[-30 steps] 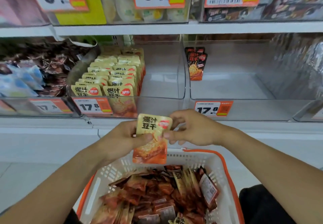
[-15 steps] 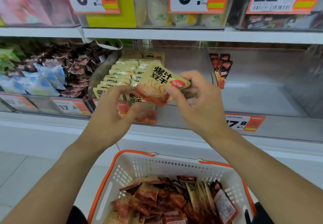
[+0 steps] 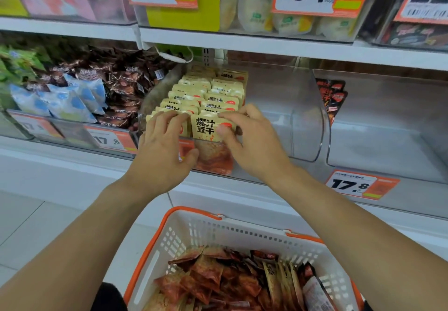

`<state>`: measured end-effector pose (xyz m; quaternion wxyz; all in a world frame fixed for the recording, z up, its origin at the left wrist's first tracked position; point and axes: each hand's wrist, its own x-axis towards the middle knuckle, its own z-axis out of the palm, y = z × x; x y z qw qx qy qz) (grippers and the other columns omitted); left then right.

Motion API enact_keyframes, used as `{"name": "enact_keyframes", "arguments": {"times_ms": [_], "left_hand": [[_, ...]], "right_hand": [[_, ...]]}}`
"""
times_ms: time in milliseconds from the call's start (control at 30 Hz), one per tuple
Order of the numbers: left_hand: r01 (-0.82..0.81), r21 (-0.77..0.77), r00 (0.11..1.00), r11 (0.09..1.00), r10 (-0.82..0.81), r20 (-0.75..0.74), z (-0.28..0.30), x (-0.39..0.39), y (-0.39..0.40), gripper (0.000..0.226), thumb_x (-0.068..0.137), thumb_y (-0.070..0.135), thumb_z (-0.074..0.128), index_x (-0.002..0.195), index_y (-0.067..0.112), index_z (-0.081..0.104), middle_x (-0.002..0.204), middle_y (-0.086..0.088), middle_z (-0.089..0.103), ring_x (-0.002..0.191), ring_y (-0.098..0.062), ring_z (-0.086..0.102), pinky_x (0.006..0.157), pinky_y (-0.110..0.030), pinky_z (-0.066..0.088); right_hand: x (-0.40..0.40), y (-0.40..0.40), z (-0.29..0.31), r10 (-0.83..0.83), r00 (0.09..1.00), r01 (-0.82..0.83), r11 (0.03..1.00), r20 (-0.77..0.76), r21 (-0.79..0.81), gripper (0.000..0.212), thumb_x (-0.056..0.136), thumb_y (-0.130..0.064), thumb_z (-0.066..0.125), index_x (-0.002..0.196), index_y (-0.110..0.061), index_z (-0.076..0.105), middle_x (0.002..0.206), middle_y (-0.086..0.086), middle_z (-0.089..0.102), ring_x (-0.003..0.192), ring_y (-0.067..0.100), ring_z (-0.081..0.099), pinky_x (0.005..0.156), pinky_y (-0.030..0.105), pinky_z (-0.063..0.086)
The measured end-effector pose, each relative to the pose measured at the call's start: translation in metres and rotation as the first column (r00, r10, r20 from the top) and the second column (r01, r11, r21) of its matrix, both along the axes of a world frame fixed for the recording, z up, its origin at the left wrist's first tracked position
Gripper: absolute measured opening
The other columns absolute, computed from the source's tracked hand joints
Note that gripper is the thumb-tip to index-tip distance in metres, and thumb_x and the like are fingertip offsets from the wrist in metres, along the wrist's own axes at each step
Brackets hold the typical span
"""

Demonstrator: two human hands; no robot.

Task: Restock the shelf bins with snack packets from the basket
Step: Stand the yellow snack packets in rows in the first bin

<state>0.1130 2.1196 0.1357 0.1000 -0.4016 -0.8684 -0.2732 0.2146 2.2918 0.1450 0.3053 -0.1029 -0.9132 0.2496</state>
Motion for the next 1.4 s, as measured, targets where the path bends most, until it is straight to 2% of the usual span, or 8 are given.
{"name": "enact_keyframes", "arguments": {"times_ms": [267, 667, 767, 900, 1033, 1133, 1267, 1400], "left_hand": [[-0.001, 0.018, 1.000, 1.000, 0.001, -0.022, -0.002, 0.001, 0.002, 0.072, 0.077, 0.041, 0.056, 0.143, 0.013, 0.045, 0.143, -0.008, 0.041, 0.133, -0.027, 0.030, 0.110, -0.048, 0.033], [-0.033, -0.039, 0.997, 0.999, 0.030, -0.074, -0.008, 0.006, 0.009, 0.076, 0.074, 0.039, 0.056, 0.145, 0.015, 0.040, 0.145, -0.011, 0.039, 0.140, -0.037, 0.029, 0.107, -0.064, 0.035], [0.005, 0.028, 0.999, 1.000, -0.003, -0.051, -0.007, 0.003, 0.004, 0.073, 0.075, 0.035, 0.055, 0.144, 0.013, 0.043, 0.144, -0.012, 0.042, 0.138, -0.033, 0.030, 0.111, -0.055, 0.033], [-0.030, 0.319, 0.997, 0.947, 0.051, -0.058, 0.001, 0.016, 0.006, 0.047, 0.081, 0.020, 0.054, 0.127, 0.007, 0.057, 0.126, -0.011, 0.054, 0.121, -0.025, 0.042, 0.100, -0.023, 0.030], [0.096, 0.400, 0.994, 0.911, -0.068, -0.084, -0.012, 0.058, 0.017, 0.023, 0.084, 0.009, 0.052, 0.103, 0.008, 0.063, 0.103, -0.002, 0.058, 0.095, -0.019, 0.053, 0.081, -0.023, 0.039], [0.123, 0.273, 0.983, 0.954, -0.155, 0.099, -0.049, 0.082, 0.028, 0.023, 0.083, 0.017, 0.051, 0.101, 0.010, 0.064, 0.096, -0.002, 0.064, 0.087, -0.021, 0.059, 0.075, -0.032, 0.048], [0.276, -0.214, 0.883, 0.937, -0.159, 0.442, -0.124, 0.123, 0.029, 0.016, 0.091, 0.018, 0.054, 0.100, 0.010, 0.064, 0.099, -0.007, 0.066, 0.091, -0.028, 0.062, 0.080, -0.034, 0.050], [0.430, -0.479, 0.788, 0.765, -0.059, 0.613, -0.200, 0.168, -0.006, 0.019, 0.095, 0.024, 0.052, 0.101, 0.009, 0.061, 0.100, -0.008, 0.065, 0.095, -0.029, 0.061, 0.078, -0.036, 0.048]], "right_hand": [[-0.010, -0.006, 0.000, -0.094, 0.993, 0.092, 0.995, 0.070, 0.026, 0.027, 0.100, -0.031, 0.058, 0.123, -0.030, 0.070, 0.134, 0.001, 0.046, 0.125, 0.021, 0.038, 0.096, 0.038, 0.045], [-0.002, -0.003, -0.002, -0.090, 0.970, 0.068, 0.993, 0.226, 0.101, 0.041, 0.104, -0.041, 0.044, 0.144, -0.035, 0.049, 0.149, 0.000, 0.045, 0.130, 0.025, 0.048, 0.101, 0.042, 0.045], [0.014, -0.012, -0.006, -0.131, 0.987, 0.104, 0.962, 0.091, 0.252, 0.048, 0.103, -0.039, 0.046, 0.150, -0.028, 0.040, 0.143, 0.008, 0.042, 0.123, 0.029, 0.047, 0.095, 0.048, 0.045], [0.055, -0.013, -0.018, 0.094, 0.976, -0.042, 0.967, -0.197, 0.252, 0.023, 0.096, -0.013, 0.057, 0.118, -0.008, 0.062, 0.117, 0.008, 0.053, 0.102, 0.024, 0.055, 0.083, 0.039, 0.047], [0.092, -0.010, -0.052, 0.071, 0.984, -0.059, 0.995, 0.164, -0.080, 0.008, 0.095, -0.014, 0.058, 0.102, -0.016, 0.060, 0.101, -0.006, 0.053, 0.081, 0.011, 0.057, 0.070, 0.027, 0.044], [0.112, -0.011, -0.091, 0.173, 0.722, 0.236, 0.849, 0.670, -0.474, 0.009, 0.093, -0.020, 0.063, 0.098, -0.013, 0.063, 0.095, 0.003, 0.063, 0.081, 0.017, 0.061, 0.072, 0.031, 0.050], [0.147, -0.022, -0.153, 0.162, 0.356, 0.159, 0.960, 0.920, -0.231, 0.028, 0.091, -0.026, 0.061, 0.070, -0.007, 0.063, 0.064, 0.008, 0.053, 0.066, 0.025, 0.053, 0.067, 0.039, 0.049], [0.183, -0.035, -0.193, 0.127, 0.240, 0.112, 0.981, 0.962, -0.157, 0.032, 0.090, -0.032, 0.065, 0.072, -0.010, 0.052, 0.072, 0.007, 0.052, 0.077, 0.029, 0.055, 0.069, 0.034, 0.046]]}}
